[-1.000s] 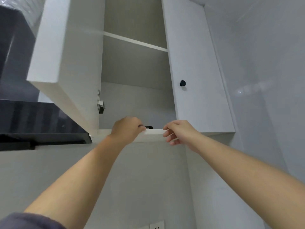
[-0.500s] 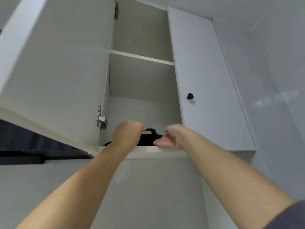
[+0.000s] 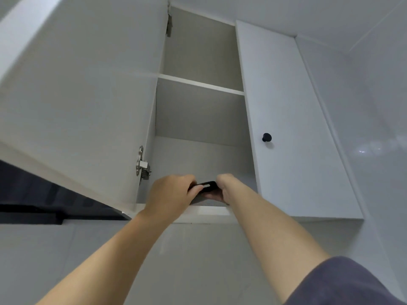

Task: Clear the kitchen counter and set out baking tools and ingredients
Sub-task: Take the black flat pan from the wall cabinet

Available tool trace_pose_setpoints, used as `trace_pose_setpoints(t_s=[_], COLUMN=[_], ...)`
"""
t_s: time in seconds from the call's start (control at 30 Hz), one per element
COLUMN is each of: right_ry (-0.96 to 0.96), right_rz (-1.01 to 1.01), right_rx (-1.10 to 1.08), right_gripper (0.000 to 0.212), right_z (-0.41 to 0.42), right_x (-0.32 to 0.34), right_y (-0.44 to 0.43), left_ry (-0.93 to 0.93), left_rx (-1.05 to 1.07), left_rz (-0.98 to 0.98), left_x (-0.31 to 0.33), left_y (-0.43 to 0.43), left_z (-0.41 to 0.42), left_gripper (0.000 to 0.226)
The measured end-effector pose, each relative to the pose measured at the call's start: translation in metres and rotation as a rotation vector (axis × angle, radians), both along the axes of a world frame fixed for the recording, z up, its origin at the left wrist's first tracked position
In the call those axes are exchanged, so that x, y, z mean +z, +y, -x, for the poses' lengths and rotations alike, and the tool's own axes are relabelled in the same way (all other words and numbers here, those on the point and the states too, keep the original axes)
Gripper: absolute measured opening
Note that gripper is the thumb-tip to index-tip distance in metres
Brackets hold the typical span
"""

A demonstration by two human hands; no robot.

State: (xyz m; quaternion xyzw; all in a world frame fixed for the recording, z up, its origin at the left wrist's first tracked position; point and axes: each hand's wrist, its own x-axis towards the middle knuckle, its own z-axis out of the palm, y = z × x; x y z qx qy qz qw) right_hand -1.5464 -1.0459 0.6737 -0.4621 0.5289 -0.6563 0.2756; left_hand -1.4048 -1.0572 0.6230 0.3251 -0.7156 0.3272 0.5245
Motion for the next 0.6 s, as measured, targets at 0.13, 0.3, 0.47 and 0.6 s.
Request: trace_pose_setpoints(t_s=[0.13, 0.3, 0.47, 0.6], right_ry=[0.0, 0.115, 0.263, 0.261], right_rz=[0.126, 0.223, 0.327, 0.429], right_rx=[-0.039, -0.023, -0.116, -0.072], right_gripper=[0.01, 0.018, 0.023, 0.019], right_z=[-0.007, -0.008, -0.009, -0.007], right_x=[0.019, 0.038, 0.041, 0.03], right_y=[0.009, 0.041, 0.088, 0.119], left_ry=[-0.014, 0.037, 0.012, -0.029], left_rx=[-0.066, -0.058, 0.0, 0.065], left_rz=[-0.069, -0.172, -0.074, 0.171], left_x=[-0.007, -0.001, 0.005, 0.003], left_y=[0.0, 0.001, 0.011, 0.012], left_z=[-0.01, -0.014, -0.009, -0.004], left_gripper=[0.026, 0.022, 0.022, 0.033])
